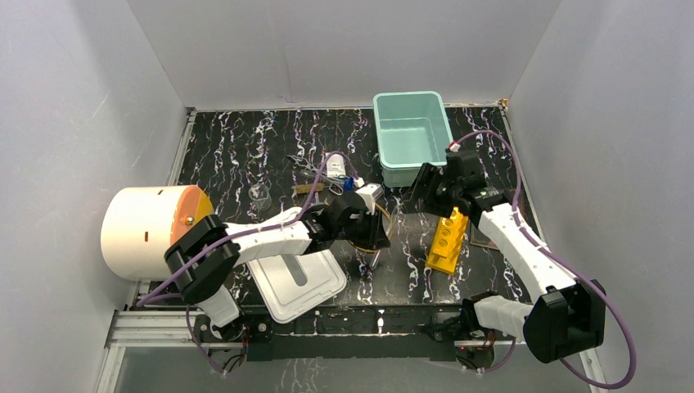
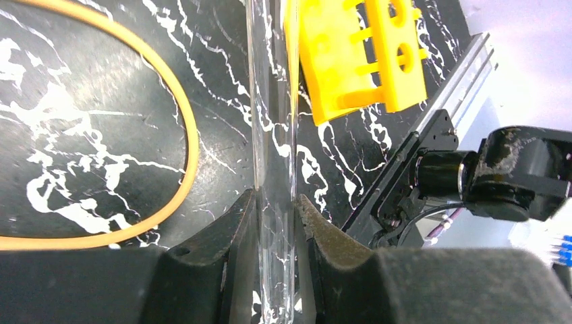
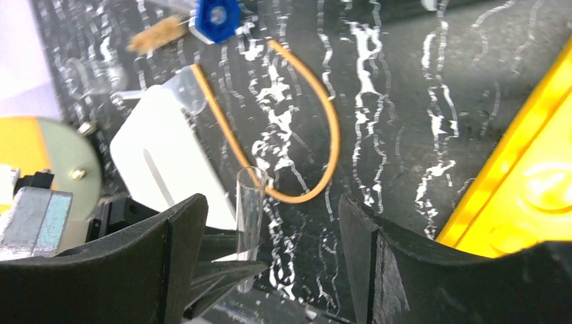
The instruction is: Organize the chemistry lab equipment
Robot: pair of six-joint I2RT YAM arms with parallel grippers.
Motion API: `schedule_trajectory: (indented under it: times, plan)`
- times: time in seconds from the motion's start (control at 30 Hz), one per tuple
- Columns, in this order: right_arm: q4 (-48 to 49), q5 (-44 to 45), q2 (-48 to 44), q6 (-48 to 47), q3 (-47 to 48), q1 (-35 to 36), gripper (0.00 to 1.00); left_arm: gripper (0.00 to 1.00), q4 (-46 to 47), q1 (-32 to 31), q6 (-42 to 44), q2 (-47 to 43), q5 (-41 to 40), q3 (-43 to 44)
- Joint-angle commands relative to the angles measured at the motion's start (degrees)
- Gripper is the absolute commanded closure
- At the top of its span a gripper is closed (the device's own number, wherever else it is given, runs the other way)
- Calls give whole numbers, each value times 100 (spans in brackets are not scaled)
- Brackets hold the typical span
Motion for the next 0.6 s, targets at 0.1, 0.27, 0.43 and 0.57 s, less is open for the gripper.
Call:
schedule_trajectory:
  times: [0.1, 0.27, 0.43, 0.57]
  plan:
    - [-921, -1347, 314, -512, 1401, -171, 19, 93, -480, -35, 1505, -747, -372, 423]
    - [-1029, -1537, 405, -391, 2024, -303, 18, 93, -964, -24, 2339, -822, -775, 943]
    - [-1150, -1778, 654, -83, 2215, -355, 21, 94, -922, -26, 2616, -845, -980, 1203]
    - [-830, -2028, 581, 166, 1940, -424, 23, 94, -840, -21, 2682, -856, -928, 1236]
